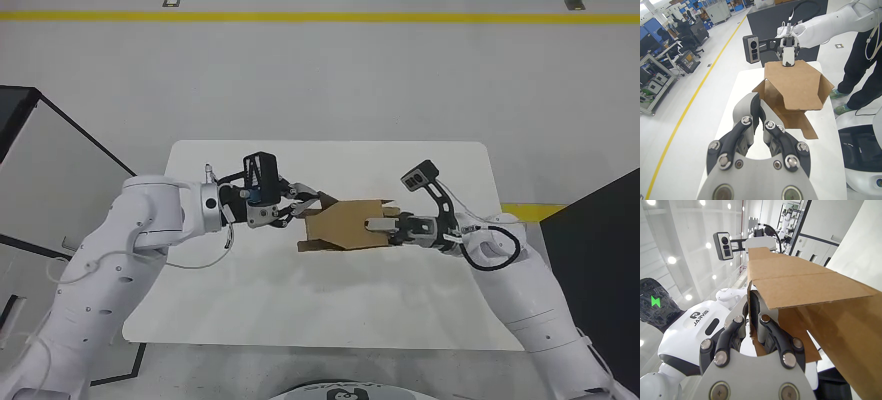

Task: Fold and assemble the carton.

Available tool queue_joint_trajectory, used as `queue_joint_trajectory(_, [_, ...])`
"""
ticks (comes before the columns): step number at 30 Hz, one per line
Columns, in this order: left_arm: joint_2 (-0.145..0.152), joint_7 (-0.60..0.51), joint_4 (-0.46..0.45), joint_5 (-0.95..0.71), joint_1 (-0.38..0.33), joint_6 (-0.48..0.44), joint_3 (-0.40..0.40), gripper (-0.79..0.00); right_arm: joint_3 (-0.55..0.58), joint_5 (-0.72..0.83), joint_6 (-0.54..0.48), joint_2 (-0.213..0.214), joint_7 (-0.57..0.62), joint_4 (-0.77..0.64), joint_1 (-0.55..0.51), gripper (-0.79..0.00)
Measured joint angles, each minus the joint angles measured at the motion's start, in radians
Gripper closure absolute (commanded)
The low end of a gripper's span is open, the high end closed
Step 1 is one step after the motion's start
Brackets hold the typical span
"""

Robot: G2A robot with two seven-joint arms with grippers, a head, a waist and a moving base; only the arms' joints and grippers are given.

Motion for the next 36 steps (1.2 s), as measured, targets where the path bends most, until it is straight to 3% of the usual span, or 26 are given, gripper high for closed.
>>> queue_joint_trajectory(15, [-0.008,0.001,0.023,0.008,-0.026,0.007,0.036,0.0,-0.022,-0.019,0.043,0.002,0.068,0.032,0.032,0.0])
queue_joint_trajectory(36, [-0.021,0.001,0.06,0.011,-0.063,0.031,0.07,0.0,0.019,0.109,0.011,-0.006,-0.03,0.092,0.029,0.0])
